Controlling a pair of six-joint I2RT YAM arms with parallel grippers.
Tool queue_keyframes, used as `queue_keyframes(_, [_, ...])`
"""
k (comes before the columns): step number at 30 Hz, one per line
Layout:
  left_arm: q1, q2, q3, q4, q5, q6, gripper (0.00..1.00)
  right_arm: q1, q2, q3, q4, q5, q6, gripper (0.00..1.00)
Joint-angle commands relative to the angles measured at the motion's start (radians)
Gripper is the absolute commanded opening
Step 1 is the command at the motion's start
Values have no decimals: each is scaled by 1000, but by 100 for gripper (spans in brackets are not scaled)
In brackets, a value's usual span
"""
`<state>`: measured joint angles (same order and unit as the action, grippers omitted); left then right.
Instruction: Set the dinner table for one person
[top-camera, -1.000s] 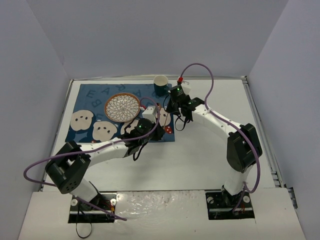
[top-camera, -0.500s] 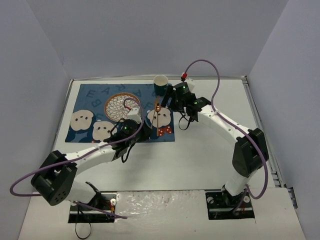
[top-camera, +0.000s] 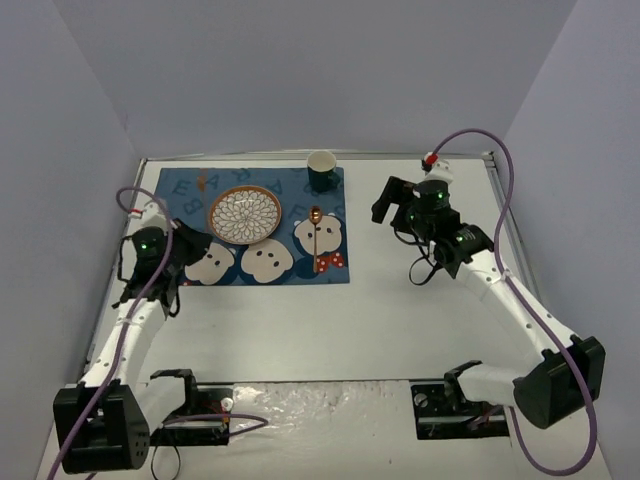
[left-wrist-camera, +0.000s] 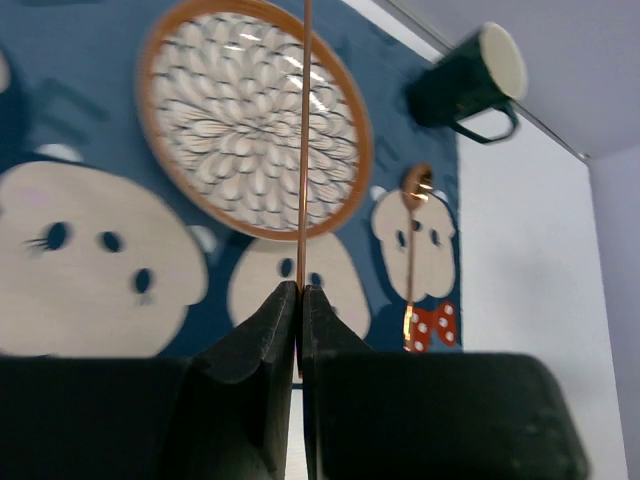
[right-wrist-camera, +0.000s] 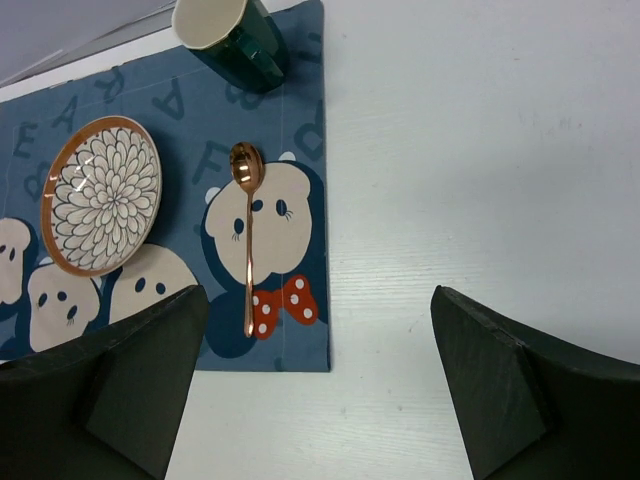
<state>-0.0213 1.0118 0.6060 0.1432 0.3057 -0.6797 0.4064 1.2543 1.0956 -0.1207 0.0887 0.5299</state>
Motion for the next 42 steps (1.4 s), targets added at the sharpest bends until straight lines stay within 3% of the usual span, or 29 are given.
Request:
queue_keyframes(1, [200,45,129,-106,252,82,0,-1,-102,-68,42,-14,-86,90])
queue_keyframes(4, [307,132,190,-144,353,143,0,-3,-141,-105,44,-31,-113,90])
queue_keyframes(8, [349,241,280,-261,419,261,0,-3,-180,-145,45,-56,-137,90])
queue_keyframes(15, [449,389,278,-184,495,276,0,19,-228,-183,53,-37,-181,89])
queue_keyframes(29, [525,556,291,-77,539,316,0,47,-262,-210,58,2,-215,89])
queue_keyframes(42, [541,687,367,-183,550,423,0,49,-245,-217,62,-4,-224,89])
